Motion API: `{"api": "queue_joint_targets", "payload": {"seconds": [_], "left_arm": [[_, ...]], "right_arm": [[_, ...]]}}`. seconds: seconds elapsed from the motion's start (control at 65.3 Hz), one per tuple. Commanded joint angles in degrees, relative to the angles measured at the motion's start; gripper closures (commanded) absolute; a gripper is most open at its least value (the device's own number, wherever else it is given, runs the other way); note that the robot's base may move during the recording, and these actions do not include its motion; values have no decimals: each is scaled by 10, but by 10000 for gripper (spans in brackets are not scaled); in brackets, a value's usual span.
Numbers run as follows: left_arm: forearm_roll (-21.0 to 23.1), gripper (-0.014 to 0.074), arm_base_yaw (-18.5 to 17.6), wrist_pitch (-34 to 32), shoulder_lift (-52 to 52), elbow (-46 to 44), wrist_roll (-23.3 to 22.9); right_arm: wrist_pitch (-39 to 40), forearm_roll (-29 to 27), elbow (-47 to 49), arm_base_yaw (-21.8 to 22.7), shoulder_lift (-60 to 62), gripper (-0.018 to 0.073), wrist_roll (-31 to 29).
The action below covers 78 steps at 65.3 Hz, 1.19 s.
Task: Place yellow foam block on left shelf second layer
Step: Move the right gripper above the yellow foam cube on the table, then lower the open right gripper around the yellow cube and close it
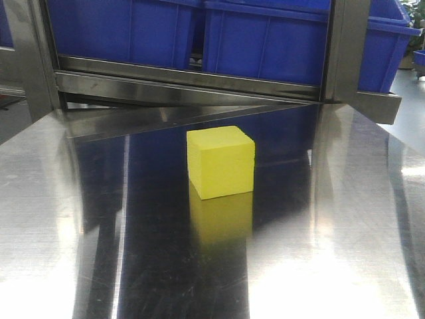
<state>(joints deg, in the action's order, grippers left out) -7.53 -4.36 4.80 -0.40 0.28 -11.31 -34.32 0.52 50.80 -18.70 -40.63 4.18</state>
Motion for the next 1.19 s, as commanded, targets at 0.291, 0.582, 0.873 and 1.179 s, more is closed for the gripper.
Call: {"api": "queue_joint_targets", "payload": {"seconds": [0.291,0.582,0.873,1.179], "left_arm": [[2,460,-3,-48,4,15,-2],[2,460,-3,-48,4,15,-2],[2,460,-3,-48,4,15,-2],[2,460,-3,-48,4,15,-2]], "right_arm": [[-135,28,183,-171,-256,-65,67],[-245,50,375,-251,-470,-65,154],[-269,80,432,-259,-583,-65,177],[-243,96,431,-234,-614,-65,199]]}}
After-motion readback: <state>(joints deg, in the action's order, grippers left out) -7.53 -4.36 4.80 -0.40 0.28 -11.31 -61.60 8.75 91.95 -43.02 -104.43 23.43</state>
